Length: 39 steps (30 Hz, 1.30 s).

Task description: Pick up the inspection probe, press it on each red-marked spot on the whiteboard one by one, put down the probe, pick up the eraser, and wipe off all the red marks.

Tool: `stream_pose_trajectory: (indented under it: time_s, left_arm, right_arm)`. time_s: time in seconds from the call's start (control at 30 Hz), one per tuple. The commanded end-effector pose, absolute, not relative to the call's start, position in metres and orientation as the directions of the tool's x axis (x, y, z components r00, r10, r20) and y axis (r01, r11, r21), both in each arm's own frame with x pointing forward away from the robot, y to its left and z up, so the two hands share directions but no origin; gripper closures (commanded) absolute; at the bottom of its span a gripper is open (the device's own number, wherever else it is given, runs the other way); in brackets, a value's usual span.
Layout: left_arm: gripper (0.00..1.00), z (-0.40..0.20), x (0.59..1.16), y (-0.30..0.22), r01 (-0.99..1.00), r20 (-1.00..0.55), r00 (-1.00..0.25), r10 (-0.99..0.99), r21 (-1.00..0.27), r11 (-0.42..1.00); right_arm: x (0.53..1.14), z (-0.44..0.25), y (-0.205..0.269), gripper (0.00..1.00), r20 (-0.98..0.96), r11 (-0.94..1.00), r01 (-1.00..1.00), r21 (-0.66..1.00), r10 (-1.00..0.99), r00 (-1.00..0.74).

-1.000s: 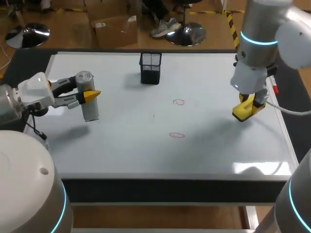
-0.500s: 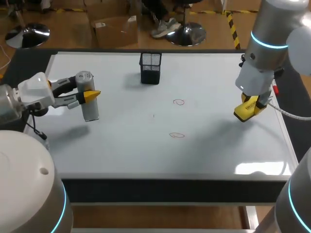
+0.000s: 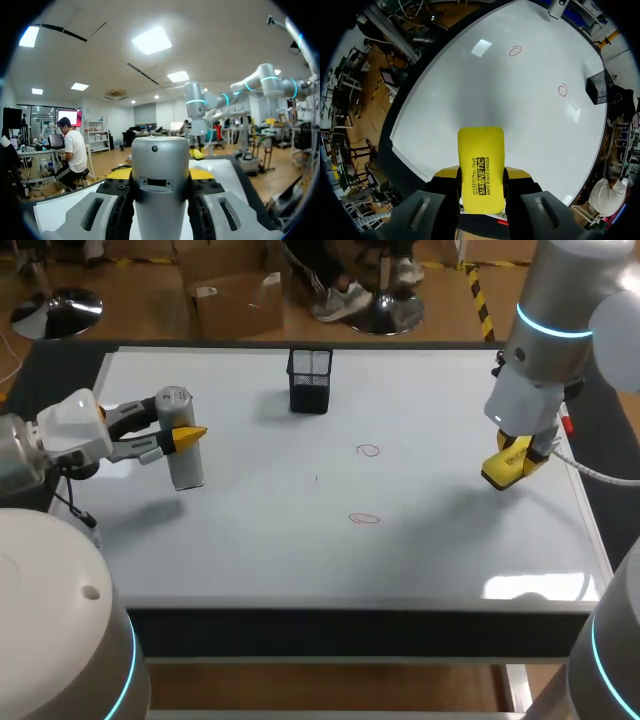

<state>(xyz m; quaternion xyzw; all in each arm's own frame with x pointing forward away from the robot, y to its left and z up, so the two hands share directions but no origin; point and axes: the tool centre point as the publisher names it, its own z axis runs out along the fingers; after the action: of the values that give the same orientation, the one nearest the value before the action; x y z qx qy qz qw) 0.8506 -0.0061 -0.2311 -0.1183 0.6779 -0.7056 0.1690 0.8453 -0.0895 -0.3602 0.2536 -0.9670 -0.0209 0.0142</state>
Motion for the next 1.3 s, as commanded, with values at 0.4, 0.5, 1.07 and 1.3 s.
stream_pose_trajectory:
  time_s: [0.4, 0.5, 1.07, 1.3]
  left_arm:
    - [1.0, -0.211, 0.861, -0.056, 0.106, -0.091, -0.948, -0.305, -0.994, -0.033]
    - [1.0, -0.203, 0.865, -0.076, 0.113, -0.098, -0.959, -0.267, -0.993, -0.04]
    - [1.0, -0.198, 0.884, -0.193, 0.078, -0.069, -0.992, -0.107, -0.994, -0.081]
    - [1.0, -0.202, 0.901, -0.232, 0.058, -0.049, -0.994, -0.098, -0.994, -0.097]
  right_arm:
    - [0.846, -0.36, -0.09, 1.0, 0.019, 0.87, -0.491, 0.045, -0.492, -0.87]
    - [0.846, -0.36, -0.09, 1.0, 0.019, 0.87, -0.491, 0.045, -0.492, -0.87]
    - [0.846, -0.36, -0.09, 1.0, 0.019, 0.87, -0.491, 0.045, -0.492, -0.87]
    - [0.846, -0.36, -0.09, 1.0, 0.019, 0.87, -0.491, 0.045, -0.492, -0.87]
